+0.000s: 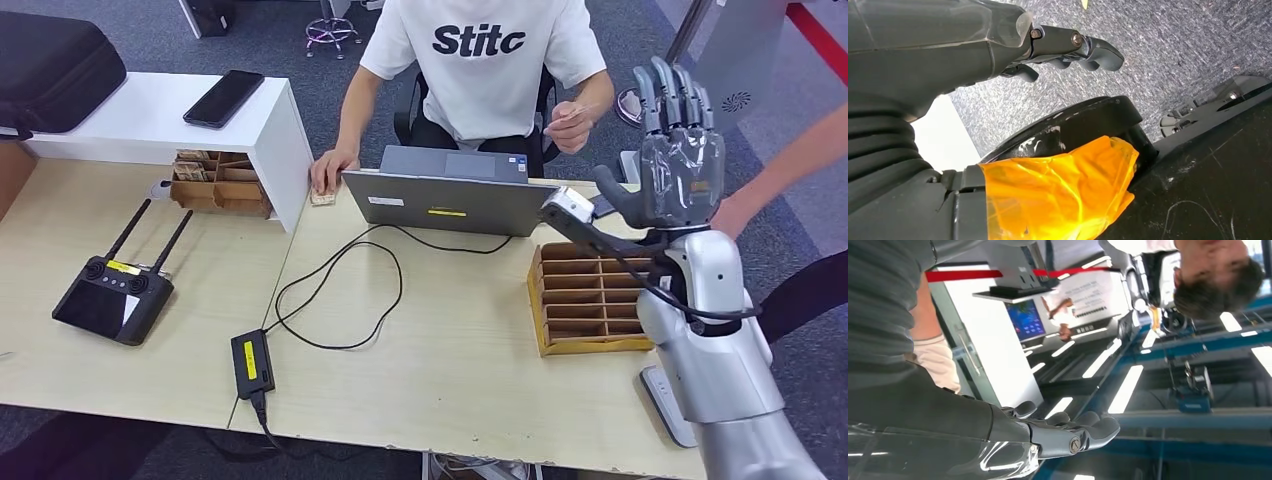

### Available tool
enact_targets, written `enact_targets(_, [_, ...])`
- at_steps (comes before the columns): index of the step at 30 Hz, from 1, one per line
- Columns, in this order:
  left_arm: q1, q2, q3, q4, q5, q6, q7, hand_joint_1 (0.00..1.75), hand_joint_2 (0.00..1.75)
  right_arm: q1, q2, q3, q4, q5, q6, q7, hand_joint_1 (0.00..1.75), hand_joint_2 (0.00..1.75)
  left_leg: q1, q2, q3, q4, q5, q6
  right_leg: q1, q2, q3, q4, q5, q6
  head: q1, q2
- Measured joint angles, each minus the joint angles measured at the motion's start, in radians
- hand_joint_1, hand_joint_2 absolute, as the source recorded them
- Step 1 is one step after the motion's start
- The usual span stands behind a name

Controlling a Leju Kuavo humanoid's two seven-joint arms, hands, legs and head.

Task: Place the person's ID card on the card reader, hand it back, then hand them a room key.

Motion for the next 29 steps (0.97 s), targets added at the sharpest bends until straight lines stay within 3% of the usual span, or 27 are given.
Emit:
enact_targets(7, [0.002,0.0,0.0,0.0,0.013,0.001,-0.006,0.0,1.75,0.106,-0.012,0.001,-0.187,0.011,-0.017,-0.009,0.0,1.75,0.0,0.001,0.0,0.0,0.0,0.0,0.0,0.0,0.0,0.0,0.0,0.0,0.0,0.0])
enact_targets(19, [0.006,-0.01,0.0,0.0,0.035,0.029,-0.005,0.0,1.75,0.195,-0.045,-0.01,-0.31,0.003,-0.061,-0.015,0.0,1.75,0.0,0.0,0.0,0.0,0.0,0.0,0.0,0.0,0.0,0.0,0.0,0.0,0.0,0.0])
enact_targets(25, [0.009,-0.019,0.0,0.0,0.062,0.04,0.002,0.0,1.75,0.36,-0.082,-0.118,-0.443,-0.147,-0.167,-0.102,0.0,1.75,0.0,-0.002,0.0,0.0,-0.002,0.001,-0.001,-0.002,0.0,-0.001,-0.002,0.001,0.0,0.0])
enact_targets(29, [0.011,-0.019,0.002,0.0,0.078,0.042,-0.002,0.0,1.75,0.501,-0.082,-0.199,-0.542,-0.157,-0.222,-0.155,0.0,1.75,-0.001,-0.002,0.0,0.0,-0.003,0.001,-0.001,-0.002,0.001,-0.001,-0.003,0.001,0.0,0.0])
